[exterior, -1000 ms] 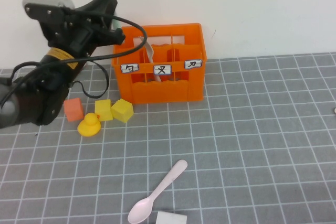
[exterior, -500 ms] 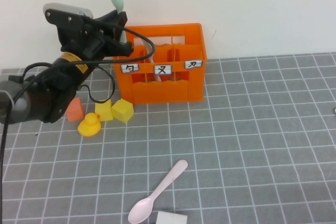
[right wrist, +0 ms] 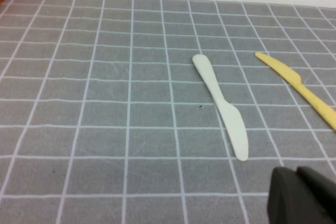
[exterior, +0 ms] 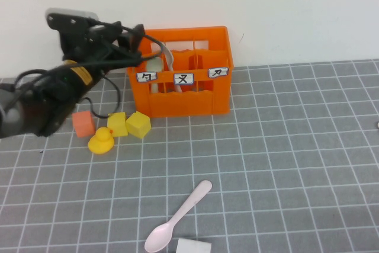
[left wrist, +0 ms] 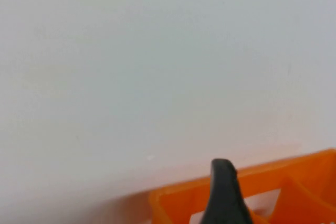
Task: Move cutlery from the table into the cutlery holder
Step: Place the spoon on the box, then pick up the spoon
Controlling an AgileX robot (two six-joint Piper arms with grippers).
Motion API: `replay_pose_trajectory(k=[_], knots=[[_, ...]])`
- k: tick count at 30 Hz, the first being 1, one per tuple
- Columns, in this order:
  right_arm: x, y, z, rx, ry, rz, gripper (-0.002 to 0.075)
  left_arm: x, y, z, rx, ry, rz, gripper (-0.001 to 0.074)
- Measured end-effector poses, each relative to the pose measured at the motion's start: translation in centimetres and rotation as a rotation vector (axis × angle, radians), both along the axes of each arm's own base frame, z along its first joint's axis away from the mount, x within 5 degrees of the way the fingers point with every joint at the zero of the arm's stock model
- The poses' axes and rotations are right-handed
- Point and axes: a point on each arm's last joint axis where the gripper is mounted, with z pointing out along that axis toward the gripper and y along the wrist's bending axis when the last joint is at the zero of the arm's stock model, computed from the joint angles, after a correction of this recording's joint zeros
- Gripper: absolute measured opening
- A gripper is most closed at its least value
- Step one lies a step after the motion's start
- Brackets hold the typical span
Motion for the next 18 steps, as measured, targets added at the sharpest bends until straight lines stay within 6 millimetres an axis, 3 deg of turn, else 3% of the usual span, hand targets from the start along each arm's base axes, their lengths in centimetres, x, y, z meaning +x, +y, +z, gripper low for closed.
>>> replay_pose_trajectory(k=[2, 4, 8, 10, 13, 18], knots=[[0.0, 0.0, 0.0, 0.000, 0.000, 0.000, -0.0003, -0.2, 0.9, 1.0, -0.008, -0.001, -0.009, 0.0403], [0.0, 0.0, 0.0, 0.000, 0.000, 0.000, -0.0003, -0.8, 2.1, 3.1, -0.002, -0.024, -0.039, 0.0353], [0.0, 0.0, 0.0, 0.000, 0.000, 0.000, -0.0003, -3.3, 4.1, 8.1, 0.112, -0.098, -0.124, 0.0119], [0.0, 0.0, 0.0, 0.000, 0.000, 0.000, -0.0003, -5.3, 4.9, 10.8, 0.207, -0.133, -0.183, 0.0050], [0.0, 0.0, 0.0, 0.000, 0.000, 0.000, -0.0003, -8.7, 5.4, 14.0, 0.336, -0.137, -0.254, 0.0016], [0.0, 0.0, 0.0, 0.000, 0.000, 0.000, -0.0003, -13.7, 5.2, 16.8, 0.437, -0.078, -0.290, 0.0004]])
